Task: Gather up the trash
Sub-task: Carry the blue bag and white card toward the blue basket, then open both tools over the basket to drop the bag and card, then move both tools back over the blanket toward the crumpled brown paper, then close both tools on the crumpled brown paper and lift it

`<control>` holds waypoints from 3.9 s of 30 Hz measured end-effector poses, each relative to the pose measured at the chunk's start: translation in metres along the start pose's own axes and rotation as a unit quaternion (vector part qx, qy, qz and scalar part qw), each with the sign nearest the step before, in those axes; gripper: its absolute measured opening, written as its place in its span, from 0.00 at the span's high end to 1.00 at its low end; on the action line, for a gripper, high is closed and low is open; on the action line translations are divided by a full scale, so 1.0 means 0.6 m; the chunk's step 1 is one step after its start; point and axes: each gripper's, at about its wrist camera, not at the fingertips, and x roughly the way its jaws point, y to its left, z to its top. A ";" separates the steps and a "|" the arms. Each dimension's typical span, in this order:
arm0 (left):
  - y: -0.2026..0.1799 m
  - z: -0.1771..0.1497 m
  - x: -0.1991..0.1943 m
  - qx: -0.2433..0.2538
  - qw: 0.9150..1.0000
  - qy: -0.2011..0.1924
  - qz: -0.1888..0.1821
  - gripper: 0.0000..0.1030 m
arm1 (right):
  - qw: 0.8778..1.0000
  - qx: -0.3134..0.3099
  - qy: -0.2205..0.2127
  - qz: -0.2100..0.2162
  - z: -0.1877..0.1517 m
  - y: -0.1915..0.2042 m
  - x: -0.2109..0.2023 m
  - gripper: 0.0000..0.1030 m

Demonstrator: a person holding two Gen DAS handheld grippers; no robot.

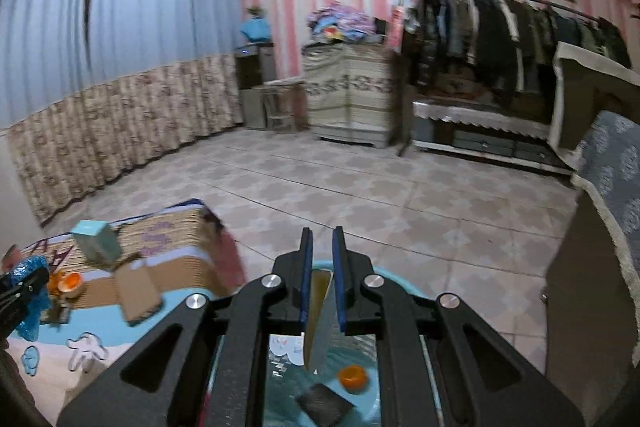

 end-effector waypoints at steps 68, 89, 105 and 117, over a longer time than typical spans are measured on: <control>0.144 -0.041 -0.024 -0.034 0.986 0.000 0.162 0.06 | 0.997 -0.036 0.061 0.032 -0.042 0.116 0.071 0.13; 0.440 -0.146 -0.019 -0.138 0.964 0.065 0.219 0.06 | 0.985 -0.094 0.058 0.130 -0.121 0.340 0.038 0.07; 0.468 -0.162 0.023 -0.162 0.965 0.113 0.170 0.46 | 0.980 -0.120 0.074 0.139 -0.141 0.373 0.048 0.07; 0.458 -0.103 -0.055 -0.131 0.966 0.052 0.215 0.47 | 0.962 -0.157 0.091 0.205 -0.162 0.505 0.041 0.07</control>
